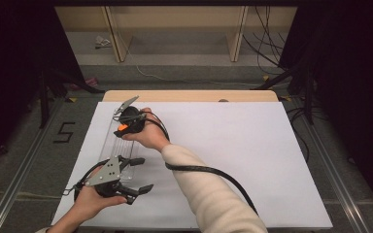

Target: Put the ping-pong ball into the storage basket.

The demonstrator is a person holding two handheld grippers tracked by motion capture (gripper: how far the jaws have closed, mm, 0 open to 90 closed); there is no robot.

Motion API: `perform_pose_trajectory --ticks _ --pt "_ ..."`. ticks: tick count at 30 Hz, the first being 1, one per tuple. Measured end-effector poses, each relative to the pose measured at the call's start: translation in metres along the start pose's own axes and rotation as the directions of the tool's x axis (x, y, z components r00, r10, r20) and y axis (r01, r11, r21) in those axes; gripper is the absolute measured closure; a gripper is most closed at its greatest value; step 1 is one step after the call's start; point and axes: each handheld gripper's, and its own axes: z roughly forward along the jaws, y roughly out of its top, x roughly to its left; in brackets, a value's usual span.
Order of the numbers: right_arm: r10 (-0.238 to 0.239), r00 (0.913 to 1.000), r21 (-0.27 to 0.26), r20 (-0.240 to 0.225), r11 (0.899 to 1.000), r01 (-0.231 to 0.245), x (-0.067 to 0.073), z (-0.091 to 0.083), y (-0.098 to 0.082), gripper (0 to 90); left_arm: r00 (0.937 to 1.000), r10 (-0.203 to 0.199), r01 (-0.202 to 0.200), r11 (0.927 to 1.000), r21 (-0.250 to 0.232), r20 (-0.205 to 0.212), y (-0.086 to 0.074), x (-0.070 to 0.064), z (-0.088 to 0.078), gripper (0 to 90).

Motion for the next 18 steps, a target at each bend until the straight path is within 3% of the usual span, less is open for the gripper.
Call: perform_pose_trajectory --ticks 18 --pt "0.011 0.9999 0.026 0.001 1.000 -0.011 -0.0037 0.0072 -0.0053 51.0 1.0000 -0.001 0.001 1.0000 0.000 0.001 -0.0002 0.0002 0.0002 16.0"
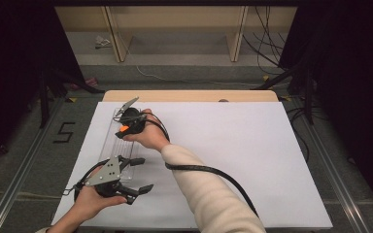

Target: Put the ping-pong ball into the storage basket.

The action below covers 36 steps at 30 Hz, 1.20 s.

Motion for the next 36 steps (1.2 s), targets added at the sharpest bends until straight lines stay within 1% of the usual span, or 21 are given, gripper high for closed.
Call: perform_pose_trajectory --ticks 5,14,21,36 --pt "0.003 1.0000 0.009 0.001 1.000 -0.003 -0.0008 0.0012 -0.0012 51.0 1.0000 0.000 0.000 1.0000 0.000 0.000 0.0000 0.0000 -0.0001 16.0" --pt "0.012 0.9999 0.011 -0.002 1.000 -0.012 -0.0010 0.0038 -0.0026 51.0 1.0000 0.001 -0.001 1.0000 0.000 0.001 0.0001 0.0000 -0.0003 16.0" --pt "0.010 0.9999 0.011 -0.006 1.000 -0.010 -0.0014 0.0058 -0.0029 50.9 1.0000 0.002 -0.002 1.0000 0.000 0.002 0.0000 0.0000 -0.0001 16.1" --pt "0.017 0.9998 0.015 -0.007 1.000 -0.017 -0.0024 0.0053 -0.0044 50.7 1.0000 0.002 -0.002 1.0000 0.003 0.001 -0.0002 -0.0002 0.0000 16.0"
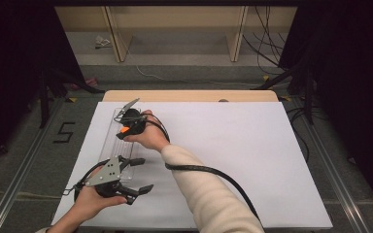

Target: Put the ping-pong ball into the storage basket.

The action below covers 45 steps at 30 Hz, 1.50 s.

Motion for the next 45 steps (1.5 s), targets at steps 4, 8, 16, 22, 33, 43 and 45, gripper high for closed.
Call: perform_pose_trajectory --ticks 4,8,16,22,33,43,45 --pt "0.003 1.0000 0.000 -0.002 1.000 -0.003 0.000 0.000 0.000 50.7 1.0000 0.000 0.000 1.0000 0.000 0.000 0.000 0.000 0.000 16.1" --pt "-0.002 1.0000 -0.005 0.000 1.000 0.002 -0.001 -0.001 0.001 50.6 1.0000 0.000 0.000 1.0000 0.000 0.000 0.000 0.000 0.000 16.0" --pt "-0.001 1.0000 -0.035 0.010 0.999 0.002 0.000 -0.008 0.004 44.4 1.0000 0.000 0.000 1.0000 0.001 -0.001 0.000 0.000 0.000 16.1" --pt "-0.008 0.9997 -0.059 0.024 0.998 0.009 0.002 -0.019 0.008 36.9 1.0000 -0.001 0.001 1.0000 0.000 -0.002 0.000 0.000 0.000 16.0" --pt "-0.002 0.9988 -0.091 0.049 0.996 0.007 -0.002 -0.044 0.005 23.3 1.0000 -0.003 0.003 1.0000 -0.001 -0.004 0.000 0.000 0.000 16.0" --pt "0.028 0.9973 -0.095 0.068 0.995 -0.021 -0.009 -0.062 -0.008 16.7 1.0000 -0.005 0.005 1.0000 -0.002 -0.005 0.000 0.001 0.000 16.0" --pt "0.023 0.9972 -0.095 0.070 0.995 -0.017 -0.010 -0.065 -0.011 16.7 1.0000 -0.005 0.005 1.0000 -0.001 -0.005 0.000 0.001 0.000 16.0"
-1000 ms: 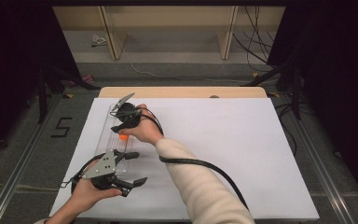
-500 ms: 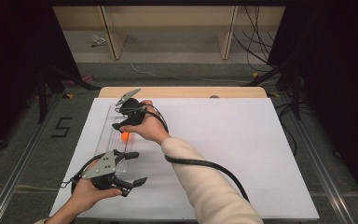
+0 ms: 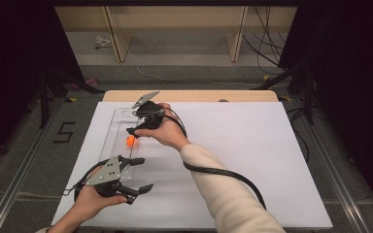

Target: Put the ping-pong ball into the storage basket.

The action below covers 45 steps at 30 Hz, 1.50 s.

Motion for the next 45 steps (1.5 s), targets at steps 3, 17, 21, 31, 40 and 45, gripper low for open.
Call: perform_pose_trajectory --ticks 3,17,21,31,40,45 --pt "0.007 1.0000 -0.002 0.007 1.000 -0.007 -0.002 -0.005 -0.003 16.6 1.0000 -0.002 0.002 1.0000 0.000 -0.002 0.000 0.000 0.000 16.0" --pt "0.034 0.9988 -0.005 0.035 0.999 -0.033 -0.012 -0.025 -0.022 16.6 1.0000 0.000 0.000 1.0000 0.001 -0.005 0.000 0.000 0.000 16.0" --pt "0.046 0.9981 -0.009 0.042 0.999 -0.046 -0.014 -0.030 -0.027 16.6 1.0000 -0.001 0.001 1.0000 0.001 -0.005 0.000 0.000 0.000 16.0" --pt "0.051 0.9970 -0.011 0.057 0.999 -0.051 -0.020 -0.042 -0.041 16.5 1.0000 -0.001 0.001 1.0000 0.004 -0.006 0.000 0.000 0.000 16.0" --pt "0.063 0.9959 -0.008 0.065 0.998 -0.062 -0.024 -0.050 -0.051 16.6 1.0000 -0.001 0.001 1.0000 0.003 -0.008 0.000 0.000 0.000 16.0" --pt "0.070 0.9948 -0.009 0.074 0.998 -0.070 -0.026 -0.056 -0.058 16.6 1.0000 -0.002 0.002 1.0000 0.004 -0.007 0.000 0.000 0.000 16.0"
